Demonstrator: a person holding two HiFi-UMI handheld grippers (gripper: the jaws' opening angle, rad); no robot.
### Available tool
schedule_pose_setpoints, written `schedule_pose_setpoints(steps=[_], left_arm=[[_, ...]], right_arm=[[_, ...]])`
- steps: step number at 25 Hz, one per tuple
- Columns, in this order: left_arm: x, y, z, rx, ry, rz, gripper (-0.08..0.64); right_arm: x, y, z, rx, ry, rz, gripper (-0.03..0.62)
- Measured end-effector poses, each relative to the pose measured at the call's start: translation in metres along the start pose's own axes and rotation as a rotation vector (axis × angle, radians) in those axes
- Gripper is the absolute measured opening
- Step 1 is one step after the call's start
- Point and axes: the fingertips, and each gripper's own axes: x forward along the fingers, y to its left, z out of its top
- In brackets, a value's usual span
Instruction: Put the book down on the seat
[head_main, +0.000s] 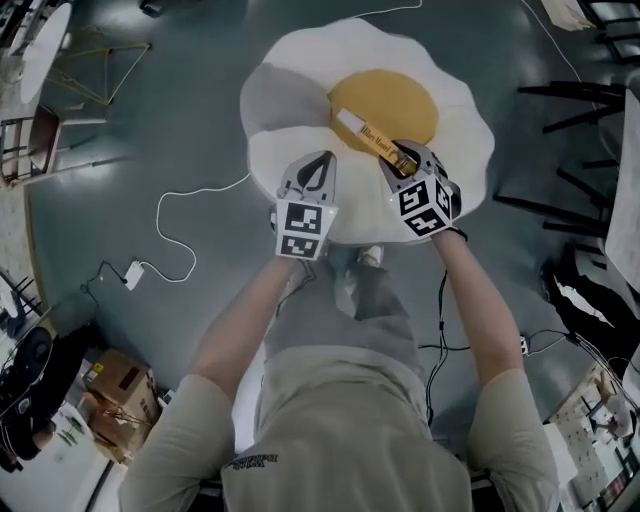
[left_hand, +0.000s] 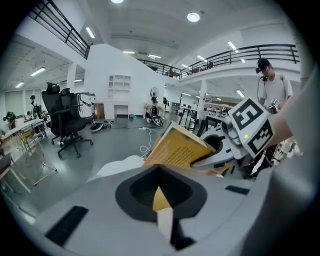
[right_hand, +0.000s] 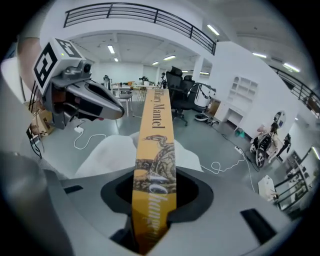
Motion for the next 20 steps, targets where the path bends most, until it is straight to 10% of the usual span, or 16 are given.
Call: schedule_pose_setpoints(steps=[10, 20], left_arm=[[0.075, 0.0, -0.117, -0.048, 0.128, 0.01, 0.011], [0.072, -0.003, -0.144, -0.106, 0.141, -0.001, 0.011]], right_arm=[[0.117, 0.036, -0.1, -0.166, 0.144, 0.081, 0.149], [0.149, 0.087, -0.133, -0.157, 0.202, 0.201, 0.215]])
